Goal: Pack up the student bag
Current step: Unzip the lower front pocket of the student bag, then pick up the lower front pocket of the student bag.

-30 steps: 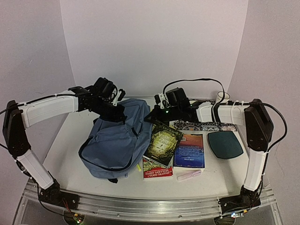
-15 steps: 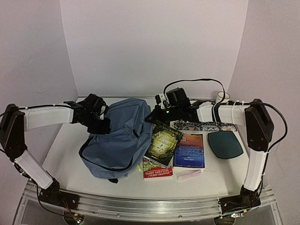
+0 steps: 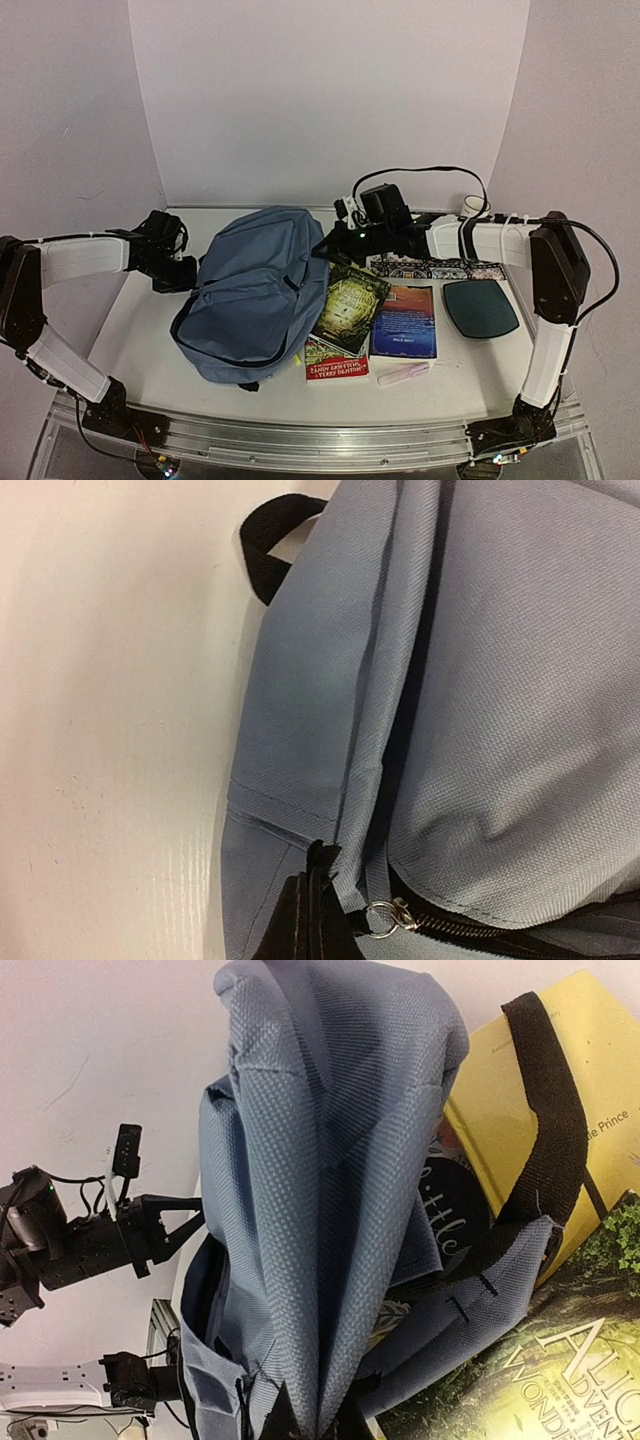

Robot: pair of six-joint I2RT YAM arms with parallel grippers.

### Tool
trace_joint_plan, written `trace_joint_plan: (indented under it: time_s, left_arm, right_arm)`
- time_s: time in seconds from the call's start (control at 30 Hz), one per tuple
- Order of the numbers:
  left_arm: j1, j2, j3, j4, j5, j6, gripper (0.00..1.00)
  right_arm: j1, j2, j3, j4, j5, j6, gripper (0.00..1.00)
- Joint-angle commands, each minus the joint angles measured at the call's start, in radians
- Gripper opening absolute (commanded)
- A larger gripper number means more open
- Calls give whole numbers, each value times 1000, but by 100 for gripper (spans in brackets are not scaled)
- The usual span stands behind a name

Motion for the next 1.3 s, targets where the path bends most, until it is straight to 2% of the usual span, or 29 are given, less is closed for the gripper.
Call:
trace_joint_plan:
  time_s: [0.0, 0.1, 0.2, 0.23, 0.27, 0.47, 0.63, 0.73, 1.03, 1.27]
  left_arm:
    - [26, -46, 0, -17, 30, 81, 0]
    - [26, -85, 8, -3, 84, 120, 12]
    - [26, -127, 25, 14, 141, 186, 30]
    - [26, -131, 27, 17, 146, 198, 33]
    - [25, -143, 39, 24, 183, 239, 44]
    - [-2, -143, 82, 48, 242, 383, 61]
    - [-91, -128, 80, 88, 140, 561, 66]
    - [-146, -89, 88, 93, 76, 615, 68]
    - [-210, -43, 91, 132, -107, 699, 74]
    - [-221, 21, 109, 173, -160, 738, 74]
  right_arm:
    - [-29, -19, 53, 44, -6, 0, 0]
    - [-29, 1, 71, 43, -26, -4, 0]
    - [-29, 20, 89, 43, -44, -7, 0]
    - [-29, 24, 91, 43, -46, -8, 0]
    - [-29, 33, 102, 43, -55, -8, 0]
    - [-29, 55, 126, 44, -73, -6, 0]
    - [-29, 71, 139, 44, -87, 3, 0]
    - [-29, 75, 143, 44, -88, 7, 0]
    - [-29, 85, 150, 48, -99, 13, 0]
    - [-29, 98, 151, 60, -106, 20, 0]
